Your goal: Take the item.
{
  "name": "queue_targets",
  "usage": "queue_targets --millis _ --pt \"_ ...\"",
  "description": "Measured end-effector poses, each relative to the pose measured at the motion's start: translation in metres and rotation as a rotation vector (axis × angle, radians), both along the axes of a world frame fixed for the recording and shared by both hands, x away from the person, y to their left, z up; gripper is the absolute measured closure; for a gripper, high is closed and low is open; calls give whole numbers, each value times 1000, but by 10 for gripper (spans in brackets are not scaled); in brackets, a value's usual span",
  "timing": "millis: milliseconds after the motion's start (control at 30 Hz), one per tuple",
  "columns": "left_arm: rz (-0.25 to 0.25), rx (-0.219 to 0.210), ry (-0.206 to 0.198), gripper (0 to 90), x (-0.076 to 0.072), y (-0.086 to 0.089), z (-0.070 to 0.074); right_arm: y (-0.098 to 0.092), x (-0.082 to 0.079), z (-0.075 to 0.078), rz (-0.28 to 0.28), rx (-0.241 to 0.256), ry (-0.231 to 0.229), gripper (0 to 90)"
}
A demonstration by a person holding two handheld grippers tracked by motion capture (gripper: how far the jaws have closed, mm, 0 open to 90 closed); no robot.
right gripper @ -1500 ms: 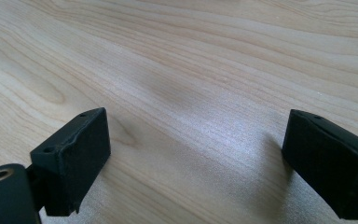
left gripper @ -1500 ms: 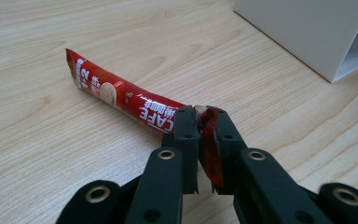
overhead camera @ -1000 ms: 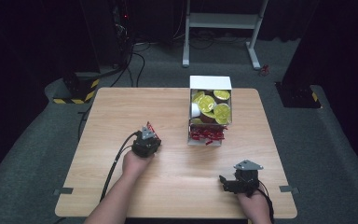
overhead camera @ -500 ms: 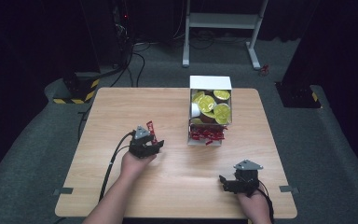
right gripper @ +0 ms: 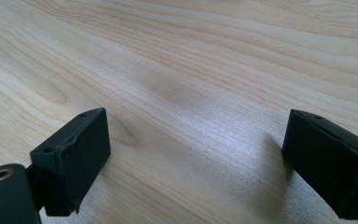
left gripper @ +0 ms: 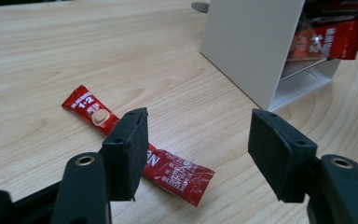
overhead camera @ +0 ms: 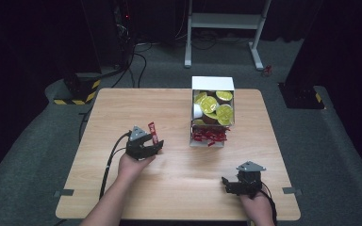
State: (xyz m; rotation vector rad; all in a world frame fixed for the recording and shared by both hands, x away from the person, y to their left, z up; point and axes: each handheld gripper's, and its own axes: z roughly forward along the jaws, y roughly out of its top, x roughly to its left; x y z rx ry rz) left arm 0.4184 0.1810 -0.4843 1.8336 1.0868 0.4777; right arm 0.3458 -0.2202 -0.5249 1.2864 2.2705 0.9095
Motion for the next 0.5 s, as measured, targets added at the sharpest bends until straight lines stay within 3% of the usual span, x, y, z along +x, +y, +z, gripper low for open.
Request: queue_targets --millis 267,333,433,500 --pt "19 -6 -1 369 -11 15 15 0 1 0 4 0 1 74" --pt "30 14 20 367 -17 24 18 0 1 0 9 -3 -3 74" --pt "33 40 17 358 -25 34 23 1 1 0 2 -1 0 74" --pt "34 32 21 356 -28 37 24 1 1 0 2 0 0 74"
